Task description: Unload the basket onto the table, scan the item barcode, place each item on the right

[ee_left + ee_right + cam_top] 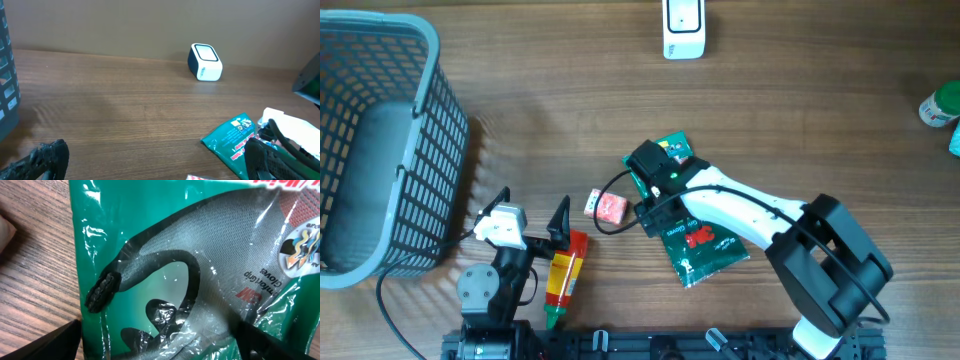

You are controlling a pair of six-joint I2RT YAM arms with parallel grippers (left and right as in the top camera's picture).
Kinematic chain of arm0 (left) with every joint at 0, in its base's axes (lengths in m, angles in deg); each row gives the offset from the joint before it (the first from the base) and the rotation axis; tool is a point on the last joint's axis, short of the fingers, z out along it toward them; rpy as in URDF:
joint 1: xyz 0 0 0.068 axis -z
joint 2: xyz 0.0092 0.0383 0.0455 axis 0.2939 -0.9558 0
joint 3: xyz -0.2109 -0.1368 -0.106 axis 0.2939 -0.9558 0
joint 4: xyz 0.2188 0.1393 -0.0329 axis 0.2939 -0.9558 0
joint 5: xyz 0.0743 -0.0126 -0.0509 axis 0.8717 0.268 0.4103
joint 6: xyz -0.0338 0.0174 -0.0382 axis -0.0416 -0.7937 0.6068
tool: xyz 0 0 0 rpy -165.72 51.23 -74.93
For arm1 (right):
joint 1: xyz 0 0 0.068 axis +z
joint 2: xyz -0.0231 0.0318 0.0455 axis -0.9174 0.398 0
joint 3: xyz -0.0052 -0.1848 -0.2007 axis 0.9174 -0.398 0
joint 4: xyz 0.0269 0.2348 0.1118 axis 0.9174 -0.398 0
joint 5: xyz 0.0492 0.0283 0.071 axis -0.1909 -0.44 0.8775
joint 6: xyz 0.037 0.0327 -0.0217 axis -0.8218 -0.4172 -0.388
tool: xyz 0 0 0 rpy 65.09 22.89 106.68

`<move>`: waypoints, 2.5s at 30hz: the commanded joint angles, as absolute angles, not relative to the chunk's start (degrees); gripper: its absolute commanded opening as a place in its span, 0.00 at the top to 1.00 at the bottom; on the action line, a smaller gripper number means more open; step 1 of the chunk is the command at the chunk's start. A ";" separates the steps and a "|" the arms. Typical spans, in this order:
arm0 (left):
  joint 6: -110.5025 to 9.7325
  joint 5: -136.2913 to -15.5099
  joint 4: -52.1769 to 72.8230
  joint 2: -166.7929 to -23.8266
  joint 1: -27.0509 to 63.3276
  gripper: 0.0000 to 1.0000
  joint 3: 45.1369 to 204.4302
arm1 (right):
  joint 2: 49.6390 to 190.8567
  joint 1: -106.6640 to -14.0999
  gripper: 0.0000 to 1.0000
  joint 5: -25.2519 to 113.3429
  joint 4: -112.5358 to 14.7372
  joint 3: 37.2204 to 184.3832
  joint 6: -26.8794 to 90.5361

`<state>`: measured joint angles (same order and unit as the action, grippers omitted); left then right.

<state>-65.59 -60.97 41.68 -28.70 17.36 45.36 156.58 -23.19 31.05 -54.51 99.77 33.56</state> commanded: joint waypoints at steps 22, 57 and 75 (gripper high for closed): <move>-66.72 -60.40 41.24 -28.57 17.58 0.00 45.25 | 161.92 -23.65 0.95 50.44 -73.85 117.19 43.26; -66.72 -60.40 41.26 -28.57 17.58 0.00 45.25 | 155.54 -20.26 0.01 42.72 -64.98 108.34 45.88; -66.72 -60.40 41.24 -28.59 17.58 0.00 45.25 | 155.56 -12.92 0.00 29.63 -58.79 98.62 25.95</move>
<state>-65.59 -60.97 41.68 -28.70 17.36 45.33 156.58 -12.96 30.53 -58.94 100.96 30.56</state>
